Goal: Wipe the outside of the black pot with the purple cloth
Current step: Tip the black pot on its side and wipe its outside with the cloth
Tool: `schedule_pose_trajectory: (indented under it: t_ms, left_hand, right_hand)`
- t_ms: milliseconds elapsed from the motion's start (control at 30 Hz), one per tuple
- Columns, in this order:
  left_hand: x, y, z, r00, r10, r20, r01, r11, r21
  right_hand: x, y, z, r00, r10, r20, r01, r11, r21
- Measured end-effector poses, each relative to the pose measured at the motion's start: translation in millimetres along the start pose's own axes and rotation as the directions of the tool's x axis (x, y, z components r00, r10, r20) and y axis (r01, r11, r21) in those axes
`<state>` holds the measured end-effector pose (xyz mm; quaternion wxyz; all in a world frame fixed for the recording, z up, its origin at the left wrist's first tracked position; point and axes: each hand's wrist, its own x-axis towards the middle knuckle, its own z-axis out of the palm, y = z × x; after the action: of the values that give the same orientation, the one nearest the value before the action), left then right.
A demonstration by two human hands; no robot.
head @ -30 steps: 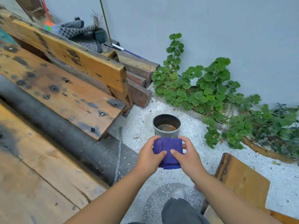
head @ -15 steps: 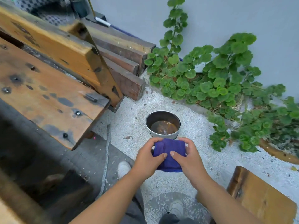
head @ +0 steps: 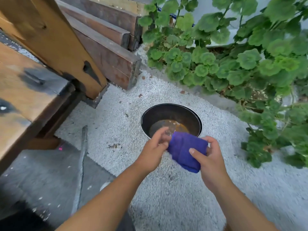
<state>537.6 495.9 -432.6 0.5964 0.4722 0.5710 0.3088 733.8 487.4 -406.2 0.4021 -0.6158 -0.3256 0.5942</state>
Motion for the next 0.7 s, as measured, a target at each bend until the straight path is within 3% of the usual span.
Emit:
schedule_pose_trajectory:
  t_ms: [33,67,100,133,200,300,367,533,600,700]
  left_hand:
    - [13,-18,-4,0.997,0.045,0.067,-0.063,0.953,0.297]
    - [24,-37,-5,0.985,0.046,0.164,-0.136,0.792,0.595]
    - [32,-54,-7,0.967,0.043,0.252,-0.232,0.562,0.794]
    - [37,-68,-7,0.948,0.052,0.314,-0.309,0.383,0.870]
    - [42,-83,-4,0.930,0.113,0.349,-0.366,0.238,0.899]
    - [51,-87,0,0.901,0.309,0.306,-0.370,0.176,0.912]
    - [59,-79,0,0.920,0.295,0.260,-0.327,0.207,0.922]
    - [71,-71,-4,0.917,0.240,0.319,-0.334,0.026,0.942]
    - [76,-62,-11,0.901,0.286,0.327,-0.359,0.067,0.931]
    - [85,-29,-30,0.910,0.311,0.272,-0.352,0.236,0.906]
  right_hand:
    - [13,8,-4,1.000,-0.024,-0.008,0.024,1.000,0.011]
    - [25,14,-9,0.999,-0.048,-0.005,0.048,0.999,0.018]
    - [35,19,-12,0.997,-0.073,0.006,0.073,0.997,0.024]
    - [44,23,-15,0.995,-0.099,0.015,0.098,0.995,0.029]
    - [57,29,-16,0.990,-0.139,0.024,0.138,0.989,0.047]
    - [67,36,-17,0.982,-0.186,0.012,0.185,0.980,0.073]
    - [68,35,-19,0.977,-0.212,0.001,0.211,0.974,0.084]
    - [69,28,-28,0.960,-0.280,0.007,0.279,0.959,0.056]
    - [72,22,-29,0.952,-0.305,0.006,0.304,0.950,0.068]
    - [76,13,-27,0.928,-0.371,-0.033,0.372,0.927,0.054]
